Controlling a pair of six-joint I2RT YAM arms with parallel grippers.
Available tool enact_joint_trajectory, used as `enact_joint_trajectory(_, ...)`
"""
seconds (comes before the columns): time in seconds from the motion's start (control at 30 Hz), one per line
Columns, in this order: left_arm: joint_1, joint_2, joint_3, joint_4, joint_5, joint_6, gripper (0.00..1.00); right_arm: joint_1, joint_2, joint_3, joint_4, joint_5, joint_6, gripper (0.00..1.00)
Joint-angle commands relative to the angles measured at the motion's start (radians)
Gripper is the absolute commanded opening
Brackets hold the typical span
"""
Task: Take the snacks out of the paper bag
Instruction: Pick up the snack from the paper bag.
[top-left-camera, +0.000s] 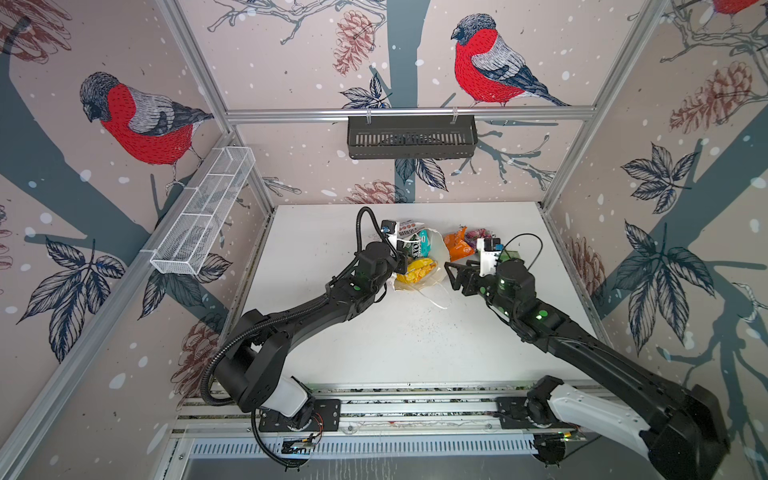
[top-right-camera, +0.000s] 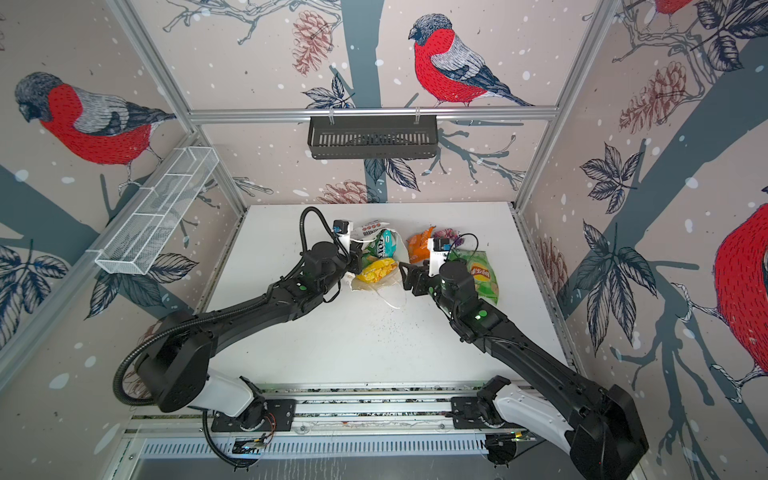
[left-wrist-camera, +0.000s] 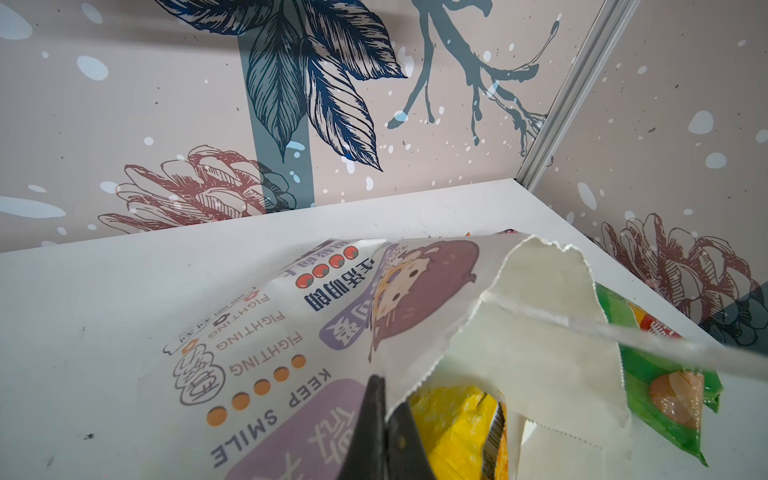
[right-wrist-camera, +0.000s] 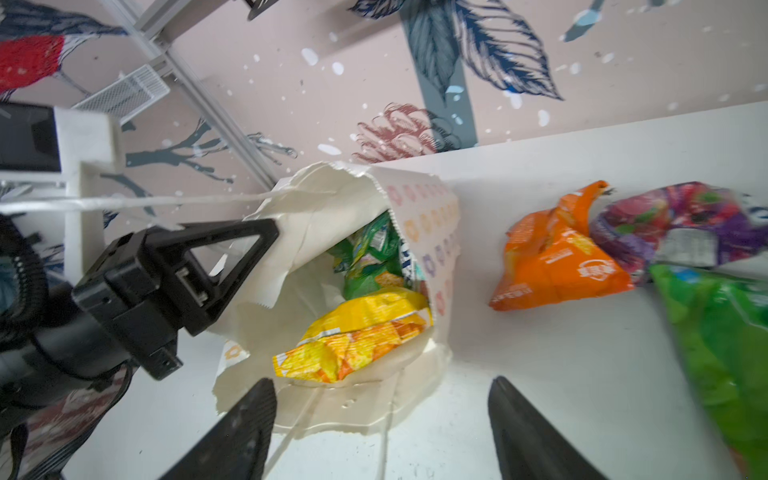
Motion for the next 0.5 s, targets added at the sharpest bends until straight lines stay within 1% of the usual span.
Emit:
enact_joint_trajectory(0.0,-0.003,-0.016,-0.01,-0.019,0.014,-0.013,0.0,0.022,0.056,0.014,0.083,-0.059,-0.037,0.8)
enact_joint_trajectory(0.23,-0.003,-0.041,-0.013,-0.029,-0.004,0.008,0.0,0.096,0.148,0.034,0.131,-0.066,-0.09,0.77)
enact_joint_trajectory(0.47,-0.003,-0.044,-0.015,-0.029,-0.007,0.021,0.0,0.128,0.216,0.049,0.161,-0.067,-0.085,0.78)
